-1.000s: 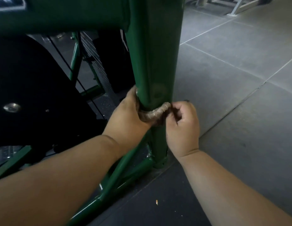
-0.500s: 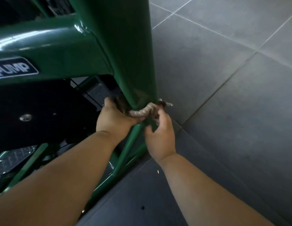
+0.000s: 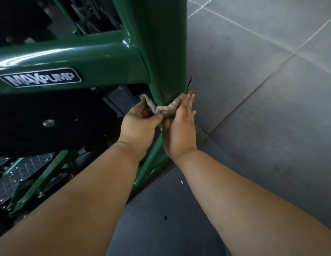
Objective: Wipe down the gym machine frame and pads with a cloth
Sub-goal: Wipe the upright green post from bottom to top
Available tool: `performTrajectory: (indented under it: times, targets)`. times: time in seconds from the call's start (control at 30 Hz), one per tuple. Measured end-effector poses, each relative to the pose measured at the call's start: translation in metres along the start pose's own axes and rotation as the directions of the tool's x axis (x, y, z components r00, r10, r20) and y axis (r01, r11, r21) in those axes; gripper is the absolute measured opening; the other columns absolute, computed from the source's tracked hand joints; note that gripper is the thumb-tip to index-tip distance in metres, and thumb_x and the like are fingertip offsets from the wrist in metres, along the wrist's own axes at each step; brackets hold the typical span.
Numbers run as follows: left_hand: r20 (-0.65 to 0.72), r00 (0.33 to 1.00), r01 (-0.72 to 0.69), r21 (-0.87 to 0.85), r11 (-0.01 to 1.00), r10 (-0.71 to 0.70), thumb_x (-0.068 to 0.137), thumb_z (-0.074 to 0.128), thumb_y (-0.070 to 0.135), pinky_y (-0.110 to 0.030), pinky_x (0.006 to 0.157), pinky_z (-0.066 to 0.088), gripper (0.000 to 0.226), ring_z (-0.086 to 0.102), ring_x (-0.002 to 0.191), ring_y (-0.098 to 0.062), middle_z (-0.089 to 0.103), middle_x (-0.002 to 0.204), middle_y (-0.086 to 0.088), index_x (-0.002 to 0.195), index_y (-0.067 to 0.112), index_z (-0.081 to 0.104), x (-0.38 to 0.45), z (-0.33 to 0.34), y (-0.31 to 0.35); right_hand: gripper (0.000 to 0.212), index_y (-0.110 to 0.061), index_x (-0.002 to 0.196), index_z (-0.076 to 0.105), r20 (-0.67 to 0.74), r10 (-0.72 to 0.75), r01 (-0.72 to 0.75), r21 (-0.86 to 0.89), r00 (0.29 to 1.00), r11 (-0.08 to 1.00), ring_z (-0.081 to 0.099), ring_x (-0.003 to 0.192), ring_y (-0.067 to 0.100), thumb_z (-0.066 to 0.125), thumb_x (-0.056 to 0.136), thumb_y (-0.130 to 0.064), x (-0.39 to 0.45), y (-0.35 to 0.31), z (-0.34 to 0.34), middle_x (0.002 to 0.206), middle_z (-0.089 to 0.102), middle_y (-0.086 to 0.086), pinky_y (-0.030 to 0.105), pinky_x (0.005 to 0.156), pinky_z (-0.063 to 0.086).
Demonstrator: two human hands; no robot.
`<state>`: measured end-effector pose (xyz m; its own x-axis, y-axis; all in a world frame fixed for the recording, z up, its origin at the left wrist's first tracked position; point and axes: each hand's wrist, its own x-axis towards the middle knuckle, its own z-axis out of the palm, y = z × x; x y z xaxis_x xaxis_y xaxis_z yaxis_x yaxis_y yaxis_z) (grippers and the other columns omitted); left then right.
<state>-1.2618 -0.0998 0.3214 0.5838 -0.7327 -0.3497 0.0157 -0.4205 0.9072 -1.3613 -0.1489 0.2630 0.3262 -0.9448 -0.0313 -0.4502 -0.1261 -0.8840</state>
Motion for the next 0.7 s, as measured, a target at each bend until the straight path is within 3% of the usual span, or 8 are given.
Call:
performTrajectory:
  times: [0.13, 0.23, 0.3, 0.4, 0.5, 0.57, 0.63, 0.7]
  targets:
    - [-0.054, 0.998, 0.023, 0.009, 1.000, -0.023, 0.094, 0.052, -0.014, -0.027, 0.107, 0.053, 0.060, 0.071, 0.112, -0.003, 0.076, 0.122, 0.008, 0.146, 0.016, 0.059, -0.039, -0.015, 0.023, 0.089, -0.014, 0.167, -0.006, 0.012, 0.009, -0.010, 0.077, 1.000, 0.997, -0.008, 0.161, 0.026, 0.055, 0.103, -0.015, -0.003, -0.026, -0.015, 0.176, -0.012, 0.005, 0.036, 0.131, -0.005]
    - [-0.105, 0.990, -0.059, 0.337, 0.940, 0.100, 0.098, 0.059, 0.007, -0.008, 0.087, 0.053, 0.051, 0.068, 0.102, 0.009, 0.073, 0.115, 0.022, 0.144, 0.030, 0.061, -0.081, -0.032, 0.055, 0.092, -0.043, 0.164, -0.004, 0.051, 0.119, -0.128, 0.278, 0.992, 0.952, 0.002, 0.162, 0.027, 0.048, 0.096, -0.012, -0.006, -0.040, -0.025, 0.176, 0.000, -0.010, 0.046, 0.131, 0.011]
    - [-0.094, 0.965, -0.158, 0.536, 0.829, 0.244, 0.098, 0.062, 0.017, -0.012, 0.075, 0.055, 0.040, 0.068, 0.095, 0.007, 0.073, 0.108, 0.023, 0.133, 0.036, 0.068, -0.108, -0.042, 0.081, 0.089, -0.050, 0.160, 0.009, 0.020, 0.205, -0.196, 0.389, 0.979, 0.900, 0.025, 0.158, 0.027, 0.046, 0.088, -0.011, -0.008, -0.050, -0.026, 0.173, 0.020, -0.008, 0.049, 0.126, 0.030]
    - [-0.045, 0.833, -0.380, 0.678, 0.629, 0.551, 0.096, 0.063, 0.018, -0.034, 0.074, 0.061, 0.024, 0.068, 0.083, -0.004, 0.072, 0.096, 0.017, 0.115, 0.027, 0.075, -0.127, -0.055, 0.118, 0.063, -0.038, 0.143, 0.031, -0.035, 0.360, -0.304, 0.463, 0.932, 0.833, 0.064, 0.115, 0.026, 0.048, 0.088, -0.012, -0.008, -0.061, -0.026, 0.145, 0.053, 0.008, 0.048, 0.094, 0.059]
    - [0.036, 0.633, -0.493, 0.788, 0.367, 0.773, 0.094, 0.061, 0.018, -0.038, 0.091, 0.053, 0.019, 0.064, 0.094, -0.023, 0.070, 0.102, 0.002, 0.108, 0.016, 0.074, -0.117, -0.066, 0.149, 0.047, -0.033, 0.133, 0.037, -0.007, 0.424, -0.359, 0.517, 0.906, 0.777, 0.069, 0.093, 0.025, 0.051, 0.093, -0.011, -0.007, -0.067, -0.027, 0.124, 0.062, 0.009, 0.047, 0.079, 0.063]
    - [0.068, 0.571, -0.459, 0.853, 0.250, 0.819, 0.099, 0.058, 0.026, -0.032, 0.096, 0.039, 0.022, 0.060, 0.102, -0.029, 0.068, 0.108, -0.005, 0.110, 0.014, 0.072, -0.099, -0.075, 0.171, 0.047, -0.033, 0.134, 0.039, 0.017, 0.453, -0.384, 0.560, 0.891, 0.734, 0.068, 0.095, 0.026, 0.050, 0.095, -0.008, -0.007, -0.071, -0.026, 0.126, 0.061, 0.008, 0.043, 0.083, 0.062]
    - [0.106, 0.623, -0.389, 0.902, 0.189, 0.775, 0.105, 0.047, 0.040, -0.032, 0.089, 0.038, 0.034, 0.059, 0.100, -0.029, 0.067, 0.106, -0.006, 0.104, 0.015, 0.069, -0.072, -0.081, 0.191, 0.052, -0.032, 0.140, 0.042, -0.008, 0.488, -0.396, 0.574, 0.873, 0.717, 0.063, 0.112, 0.025, 0.052, 0.096, -0.006, -0.007, -0.070, -0.025, 0.144, 0.045, 0.002, 0.035, 0.094, 0.056]
    - [0.175, 0.752, -0.360, 0.917, 0.173, 0.636, 0.109, 0.034, 0.046, -0.036, 0.073, 0.040, 0.047, 0.058, 0.084, -0.031, 0.063, 0.088, -0.006, 0.088, 0.014, 0.062, -0.041, -0.080, 0.197, 0.061, -0.029, 0.154, 0.040, -0.034, 0.545, -0.442, 0.544, 0.838, 0.713, 0.060, 0.116, 0.023, 0.053, 0.098, -0.007, -0.005, -0.065, -0.025, 0.144, 0.027, -0.007, 0.025, 0.090, 0.051]
